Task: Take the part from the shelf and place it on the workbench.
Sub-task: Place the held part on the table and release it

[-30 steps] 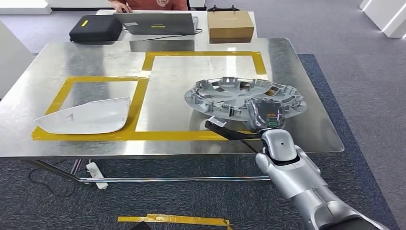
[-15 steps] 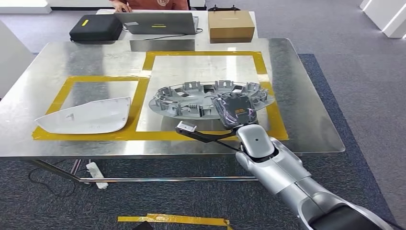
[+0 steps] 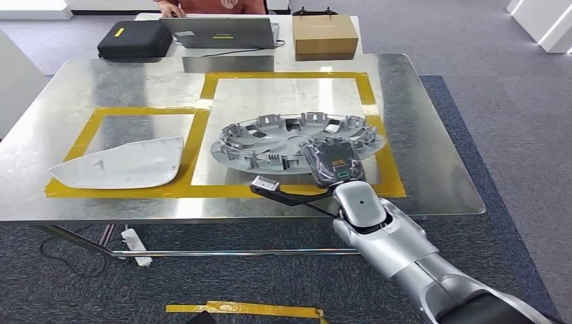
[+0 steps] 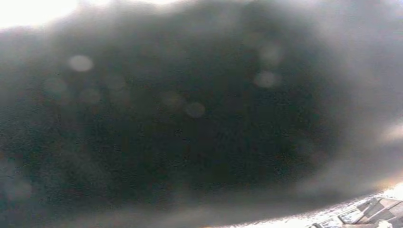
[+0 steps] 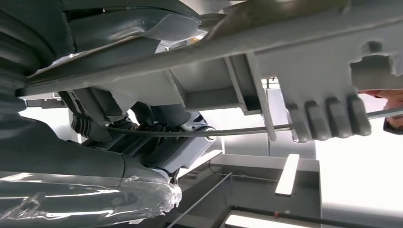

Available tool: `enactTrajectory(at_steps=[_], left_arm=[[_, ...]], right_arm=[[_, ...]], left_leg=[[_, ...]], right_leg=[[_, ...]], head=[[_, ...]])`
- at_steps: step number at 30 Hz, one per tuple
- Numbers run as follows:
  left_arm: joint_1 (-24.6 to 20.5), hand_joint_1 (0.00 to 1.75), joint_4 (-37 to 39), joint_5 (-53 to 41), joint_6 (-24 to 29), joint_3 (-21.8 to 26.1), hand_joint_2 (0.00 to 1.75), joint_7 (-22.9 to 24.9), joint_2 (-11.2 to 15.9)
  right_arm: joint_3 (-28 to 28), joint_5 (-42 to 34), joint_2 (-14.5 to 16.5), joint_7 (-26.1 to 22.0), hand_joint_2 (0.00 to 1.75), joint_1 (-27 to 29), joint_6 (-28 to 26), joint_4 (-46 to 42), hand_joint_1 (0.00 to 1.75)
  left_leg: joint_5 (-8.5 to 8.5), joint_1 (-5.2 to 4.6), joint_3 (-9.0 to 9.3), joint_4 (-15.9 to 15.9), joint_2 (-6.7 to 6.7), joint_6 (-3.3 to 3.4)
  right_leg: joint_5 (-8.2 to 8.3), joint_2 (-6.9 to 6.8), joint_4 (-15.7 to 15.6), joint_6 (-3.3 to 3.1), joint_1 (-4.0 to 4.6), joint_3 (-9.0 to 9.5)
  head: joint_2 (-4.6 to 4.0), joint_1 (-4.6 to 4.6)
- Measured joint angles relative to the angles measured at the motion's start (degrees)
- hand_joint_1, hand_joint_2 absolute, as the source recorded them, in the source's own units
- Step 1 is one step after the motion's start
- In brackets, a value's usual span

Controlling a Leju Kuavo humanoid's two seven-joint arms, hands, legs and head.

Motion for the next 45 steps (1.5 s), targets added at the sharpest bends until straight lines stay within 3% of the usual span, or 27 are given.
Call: enactTrajectory(at_steps=[10,36,41,45], left_arm=[[-0.1,0.00,-0.2,0.6,0.2,0.0,0.00,0.7,0.0],[-0.3,0.00,-0.2,0.6,0.2,0.0,0.00,0.8,0.1],[-0.6,0.00,-0.2,-0.8,0.5,0.0,0.00,5.8,-0.1],[-0.9,0.00,-0.2,-1.3,0.5,-0.1,0.00,7.0,-0.2]], right_arm=[[-1.9,-0.7,-2.2,3.7,1.75,2.5,-0.4,3.6,1.75],[-4.5,-0.5,-3.7,4.0,1.75,3.0,-1.5,8.2,1.75],[-4.9,1.1,-3.7,5.9,1.75,2.8,-4.7,8.1,1.75],[-5.7,1.7,-3.7,6.2,1.75,2.7,-4.9,8.1,1.75]], left_leg=[[-0.01,-0.03,-0.05,0.0,0.00,0.01],[-0.03,-0.06,-0.07,0.0,0.00,0.05],[-0.03,-0.06,-0.10,0.0,0.00,0.05],[-0.04,-0.06,-0.10,0.0,0.00,0.05]], right_leg=[[0.00,-0.03,0.0,0.00,-0.03,-0.01],[-0.01,-0.01,0.0,0.00,-0.06,-0.05],[0.00,-0.02,0.0,0.01,-0.06,-0.06],[0.00,-0.02,0.0,0.01,-0.06,-0.06]], head=[[0.00,0.01],[0.00,0.00],[0.00,-0.01],[0.00,0.00]])
